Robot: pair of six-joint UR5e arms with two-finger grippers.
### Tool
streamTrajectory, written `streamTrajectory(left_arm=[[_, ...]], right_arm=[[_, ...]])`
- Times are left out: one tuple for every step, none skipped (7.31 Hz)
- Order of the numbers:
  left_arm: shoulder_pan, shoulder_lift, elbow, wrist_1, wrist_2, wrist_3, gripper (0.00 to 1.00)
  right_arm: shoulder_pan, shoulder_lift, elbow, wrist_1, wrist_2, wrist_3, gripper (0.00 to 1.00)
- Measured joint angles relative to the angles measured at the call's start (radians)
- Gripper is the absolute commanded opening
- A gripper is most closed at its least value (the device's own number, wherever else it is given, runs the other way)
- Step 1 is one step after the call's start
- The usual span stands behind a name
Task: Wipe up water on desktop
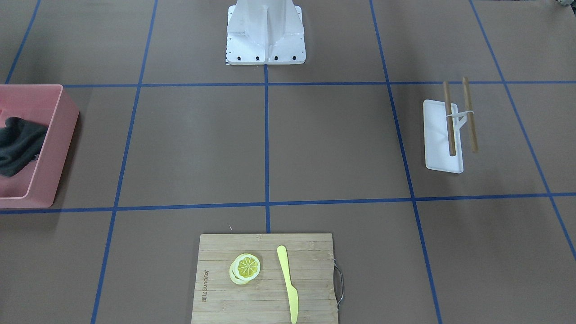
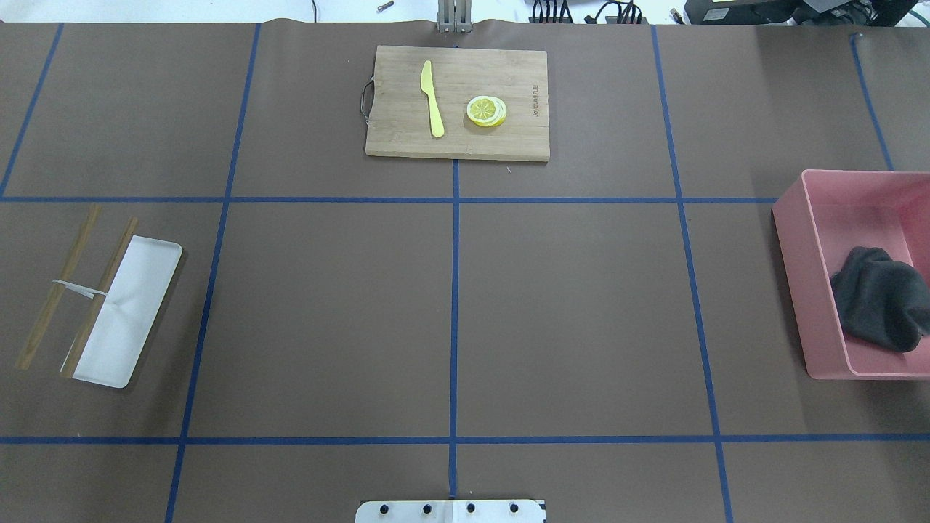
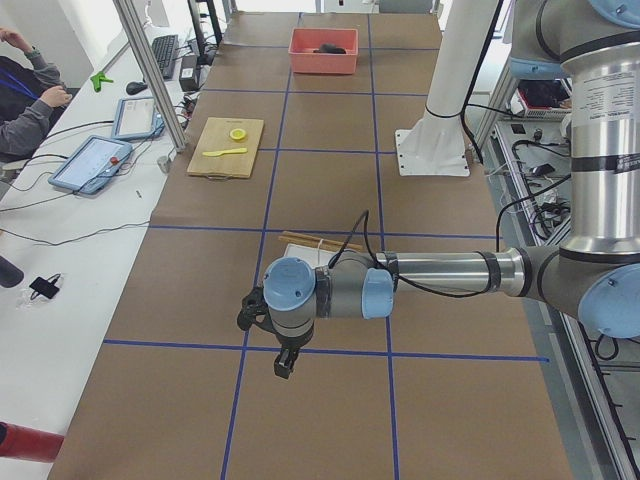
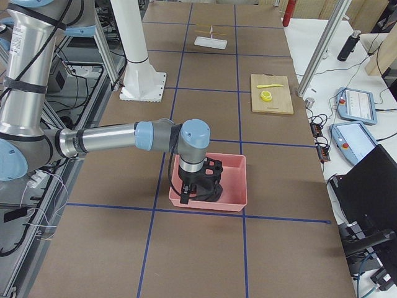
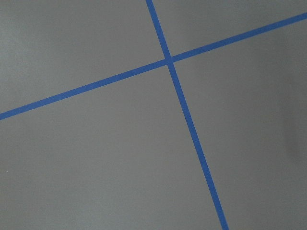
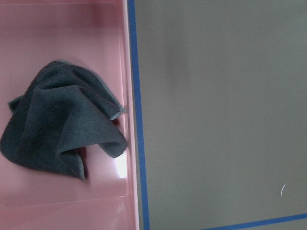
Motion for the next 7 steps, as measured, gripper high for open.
streamTrajectory(left_arm=[[0.001,0.0,0.002,0.003,0.001,-0.014,0.99],[0.003,0.001,0.003,0.004,0.001,-0.037,0.99],[0.005,0.001,0.004,0.005,0.001,-0.055,0.99],[0.005,0.002,0.004,0.005,0.001,-0.063,0.99],[0.006,0.004,0.004,0.005,0.002,-0.066,0.99],[0.006,0.009,0.005,0.006,0.002,-0.067,0.99],[0.006,0.011,0.005,0.006,0.002,-0.068,0.99]], right_arm=[[0.009,-0.009,-0.048,0.083,0.002,0.002,1.0],[0.021,-0.014,-0.061,0.117,0.009,0.005,1.0],[0.032,-0.03,-0.047,0.128,0.011,0.007,1.0],[0.043,-0.052,-0.024,0.128,0.01,0.004,1.0],[0.055,-0.065,-0.005,0.126,0.009,-0.002,1.0],[0.06,-0.071,0.006,0.124,0.009,-0.005,1.0],[0.061,-0.073,0.012,0.124,0.013,-0.006,1.0]])
